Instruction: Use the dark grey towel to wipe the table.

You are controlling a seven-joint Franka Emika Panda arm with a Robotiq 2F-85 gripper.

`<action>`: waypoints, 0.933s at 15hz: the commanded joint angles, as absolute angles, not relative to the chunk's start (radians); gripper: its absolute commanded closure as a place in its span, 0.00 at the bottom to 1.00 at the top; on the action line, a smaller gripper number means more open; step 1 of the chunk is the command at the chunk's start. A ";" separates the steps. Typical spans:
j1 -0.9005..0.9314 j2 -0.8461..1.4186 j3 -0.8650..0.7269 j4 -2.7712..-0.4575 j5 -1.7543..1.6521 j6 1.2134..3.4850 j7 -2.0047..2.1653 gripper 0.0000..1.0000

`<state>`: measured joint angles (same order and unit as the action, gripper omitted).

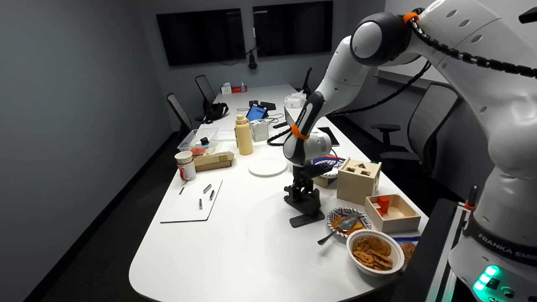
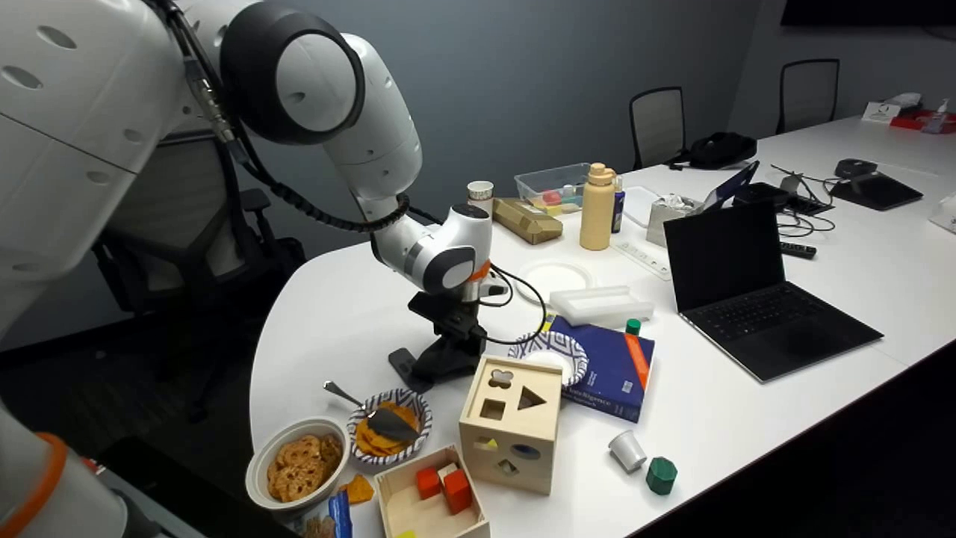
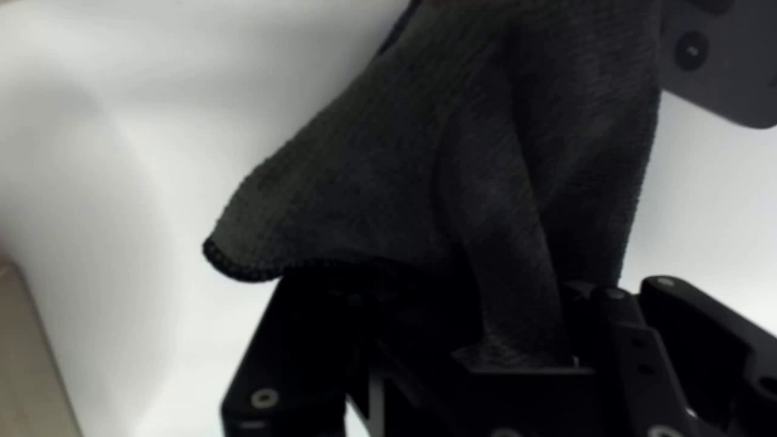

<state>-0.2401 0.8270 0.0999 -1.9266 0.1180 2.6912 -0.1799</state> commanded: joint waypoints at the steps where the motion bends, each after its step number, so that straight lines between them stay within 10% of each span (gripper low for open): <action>1: -0.251 0.742 0.058 -2.023 0.130 2.741 -0.160 1.00; 14: -0.323 0.888 0.178 -1.850 0.173 2.739 -0.240 1.00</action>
<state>-0.3013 0.8573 0.1234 -1.8827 0.1476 2.7318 -0.1881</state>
